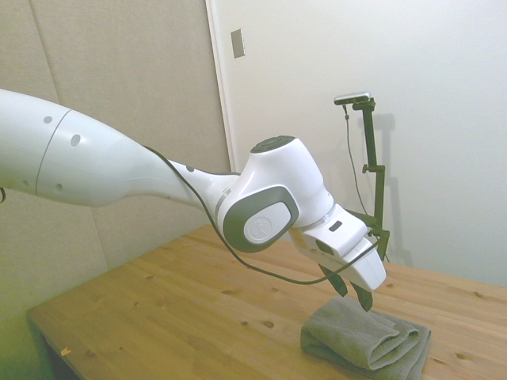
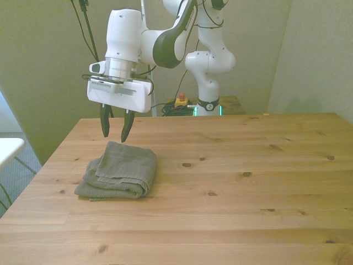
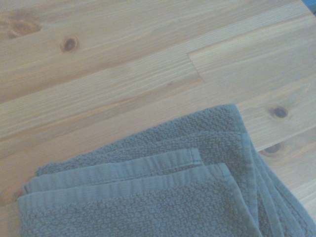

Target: Fold the towel

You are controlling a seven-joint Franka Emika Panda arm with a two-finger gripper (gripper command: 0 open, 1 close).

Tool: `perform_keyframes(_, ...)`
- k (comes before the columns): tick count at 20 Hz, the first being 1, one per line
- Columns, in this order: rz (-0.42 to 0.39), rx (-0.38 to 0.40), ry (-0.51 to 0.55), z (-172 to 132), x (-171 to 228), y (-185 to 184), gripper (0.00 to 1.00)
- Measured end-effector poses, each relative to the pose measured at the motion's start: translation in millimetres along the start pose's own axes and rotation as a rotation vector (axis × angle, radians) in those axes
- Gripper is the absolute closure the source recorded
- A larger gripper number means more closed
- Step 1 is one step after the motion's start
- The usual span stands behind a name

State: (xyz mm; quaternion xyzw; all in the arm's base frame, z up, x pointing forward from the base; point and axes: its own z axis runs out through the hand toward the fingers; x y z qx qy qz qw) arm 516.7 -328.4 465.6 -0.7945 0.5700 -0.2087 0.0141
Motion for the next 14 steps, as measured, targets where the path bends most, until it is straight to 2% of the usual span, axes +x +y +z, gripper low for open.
perform_keyframes(5,-0.051,0.0,-0.103,-40.8,-41.3,-9.6,0.0)
perform_keyframes(10,-0.191,0.021,-0.211,-88.1,-141.6,-37.4,0.0)
perform_keyframes(14,-0.273,0.033,-0.24,-113.6,-225.5,-44.3,0.0)
